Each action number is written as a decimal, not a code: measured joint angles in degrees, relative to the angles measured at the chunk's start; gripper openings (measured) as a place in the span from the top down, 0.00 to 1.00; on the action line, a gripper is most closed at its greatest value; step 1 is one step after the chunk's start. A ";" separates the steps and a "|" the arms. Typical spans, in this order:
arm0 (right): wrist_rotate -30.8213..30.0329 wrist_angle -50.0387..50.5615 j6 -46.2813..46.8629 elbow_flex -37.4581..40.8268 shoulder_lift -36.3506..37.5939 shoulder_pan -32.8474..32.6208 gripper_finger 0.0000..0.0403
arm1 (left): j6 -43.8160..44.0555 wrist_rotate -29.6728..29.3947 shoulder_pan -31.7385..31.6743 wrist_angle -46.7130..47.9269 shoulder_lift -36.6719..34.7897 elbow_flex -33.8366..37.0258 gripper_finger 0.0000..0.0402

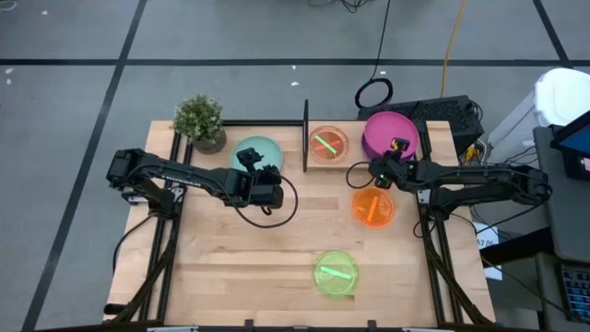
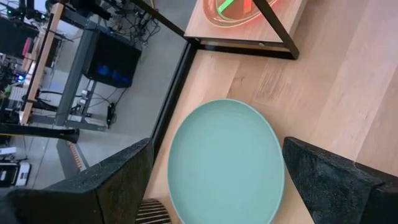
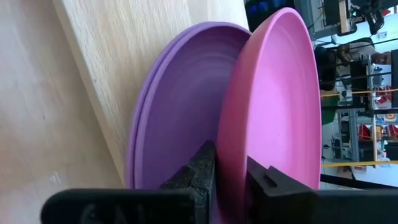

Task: Place and stack plates onto a shelf
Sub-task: Stack the big pink plate on top of the big violet plate, then stack the small green plate on top of the small green plate

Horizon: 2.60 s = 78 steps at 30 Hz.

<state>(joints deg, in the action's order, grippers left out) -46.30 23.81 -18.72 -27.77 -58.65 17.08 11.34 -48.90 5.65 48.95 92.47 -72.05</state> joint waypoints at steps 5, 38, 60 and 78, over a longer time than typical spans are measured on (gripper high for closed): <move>0.37 0.02 -0.07 0.00 0.00 -1.25 0.92 | 0.42 0.02 -0.11 0.00 0.00 0.00 0.10; 7.68 1.59 0.07 -4.00 5.79 -4.70 0.63 | 1.38 7.18 -1.76 -2.36 0.04 0.00 0.10; 9.96 -8.63 -3.13 -4.00 12.31 -14.66 0.63 | 2.36 10.58 -1.77 -2.71 0.04 2.64 0.10; 16.65 -9.46 -3.41 -4.02 12.31 -17.26 0.63 | -2.35 17.94 3.66 -11.86 0.04 2.64 0.10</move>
<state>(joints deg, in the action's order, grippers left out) -29.65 14.35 -22.13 -31.79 -46.35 -0.19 8.98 -30.97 9.31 37.09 92.51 -69.41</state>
